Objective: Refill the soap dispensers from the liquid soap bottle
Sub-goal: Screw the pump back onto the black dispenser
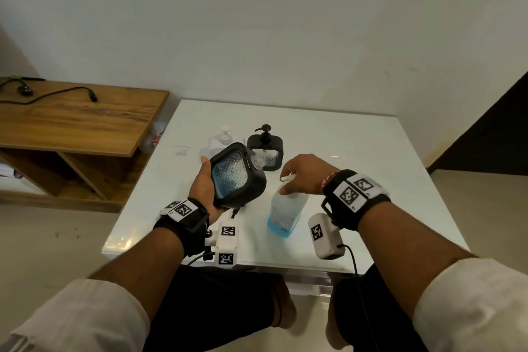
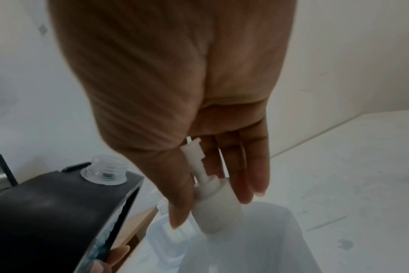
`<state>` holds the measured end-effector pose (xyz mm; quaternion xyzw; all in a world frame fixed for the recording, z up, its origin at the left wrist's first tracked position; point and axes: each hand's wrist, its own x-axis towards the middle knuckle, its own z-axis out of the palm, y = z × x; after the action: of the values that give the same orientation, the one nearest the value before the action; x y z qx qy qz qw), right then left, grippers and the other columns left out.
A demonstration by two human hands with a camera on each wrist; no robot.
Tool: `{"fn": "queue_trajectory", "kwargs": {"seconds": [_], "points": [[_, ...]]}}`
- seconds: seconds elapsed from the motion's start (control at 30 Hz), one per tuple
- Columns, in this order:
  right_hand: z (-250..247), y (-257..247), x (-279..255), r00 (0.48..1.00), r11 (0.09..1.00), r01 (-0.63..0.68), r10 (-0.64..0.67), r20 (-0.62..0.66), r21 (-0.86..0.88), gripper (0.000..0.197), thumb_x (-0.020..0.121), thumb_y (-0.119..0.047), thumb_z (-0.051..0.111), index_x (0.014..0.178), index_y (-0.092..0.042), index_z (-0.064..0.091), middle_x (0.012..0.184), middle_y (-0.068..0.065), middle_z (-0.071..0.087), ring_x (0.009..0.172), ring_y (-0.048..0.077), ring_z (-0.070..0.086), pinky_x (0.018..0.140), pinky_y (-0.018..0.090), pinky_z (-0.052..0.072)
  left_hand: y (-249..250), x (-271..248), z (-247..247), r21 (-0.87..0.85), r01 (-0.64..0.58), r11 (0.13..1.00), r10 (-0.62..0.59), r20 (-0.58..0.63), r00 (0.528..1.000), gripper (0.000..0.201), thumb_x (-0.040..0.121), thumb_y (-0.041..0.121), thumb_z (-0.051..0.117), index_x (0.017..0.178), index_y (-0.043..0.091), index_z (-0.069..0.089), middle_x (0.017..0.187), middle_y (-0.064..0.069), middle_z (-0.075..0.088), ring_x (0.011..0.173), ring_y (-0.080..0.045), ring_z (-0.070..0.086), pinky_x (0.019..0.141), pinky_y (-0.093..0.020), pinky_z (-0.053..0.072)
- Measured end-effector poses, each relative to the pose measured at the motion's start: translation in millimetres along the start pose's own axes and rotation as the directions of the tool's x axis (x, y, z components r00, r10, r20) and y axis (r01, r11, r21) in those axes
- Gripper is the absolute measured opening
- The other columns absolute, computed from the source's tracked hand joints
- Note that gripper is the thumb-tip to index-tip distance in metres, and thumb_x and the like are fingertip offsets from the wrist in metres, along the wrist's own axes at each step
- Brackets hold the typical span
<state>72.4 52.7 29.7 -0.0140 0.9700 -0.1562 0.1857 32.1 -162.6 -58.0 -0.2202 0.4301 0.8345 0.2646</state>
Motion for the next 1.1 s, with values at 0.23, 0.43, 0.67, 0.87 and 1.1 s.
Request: {"fn": "queue_trajectory", "kwargs": {"seconds": [0.23,0.43,0.67,0.87,1.1], "points": [[-4,-4,10,0.981,0.996,-0.082,0.077,-0.178,-0.024,0.028,0.082,-0.024,0.075,0.108,-0.011,0.071,0.104,0.007,0.069,0.086,0.019,0.060,0.073,0.025,0.042,-2,-3,4,0.029,0.004,1.000,-0.005,0.011,1.000,0.070,0.099,0.075,0.027,0.131,0.025,0.065,0.129,-0.012,0.070,0.117,-0.035,0.065,0.087,-0.047,0.054],[-9,16,21,0.942,0.981,-0.192,0.194,-0.273,0.032,0.022,0.079,-0.018,0.078,0.100,-0.012,0.073,0.103,0.008,0.069,0.094,0.025,0.065,0.079,0.029,0.050,-1,0,5,0.022,0.001,1.000,-0.001,0.018,1.000,0.071,0.098,0.075,0.027,0.133,0.025,0.065,0.131,-0.012,0.069,0.121,-0.036,0.064,0.098,-0.051,0.051],[-16,40,29,0.884,0.953,-0.290,0.303,-0.356,0.092,0.017,0.085,-0.007,0.065,0.101,-0.009,0.073,0.105,0.010,0.070,0.097,0.028,0.065,0.080,0.029,0.050,0,0,6,0.044,0.017,0.999,-0.016,-0.007,1.000,0.072,0.096,0.078,0.029,0.135,0.028,0.064,0.132,-0.011,0.069,0.121,-0.037,0.063,0.104,-0.054,0.049],[-14,44,28,0.892,0.957,-0.257,0.289,-0.348,0.135,0.029,0.086,-0.005,0.060,0.113,-0.013,0.066,0.120,0.003,0.063,0.110,0.023,0.058,0.085,0.026,0.043,3,-6,10,0.036,0.024,0.999,-0.023,-0.016,1.000,0.073,0.095,0.079,0.028,0.135,0.028,0.063,0.132,-0.012,0.069,0.118,-0.037,0.065,0.100,-0.054,0.050],[-19,22,20,0.891,0.963,-0.268,0.258,-0.374,0.026,0.042,0.085,-0.013,0.060,0.126,-0.020,0.057,0.129,0.006,0.054,0.119,0.028,0.049,0.100,0.039,0.042,17,-22,16,-0.065,-0.043,0.997,0.043,0.007,0.999,0.063,0.101,0.071,0.029,0.121,0.024,0.066,0.111,-0.012,0.072,0.102,-0.034,0.067,0.077,-0.047,0.055]]}}
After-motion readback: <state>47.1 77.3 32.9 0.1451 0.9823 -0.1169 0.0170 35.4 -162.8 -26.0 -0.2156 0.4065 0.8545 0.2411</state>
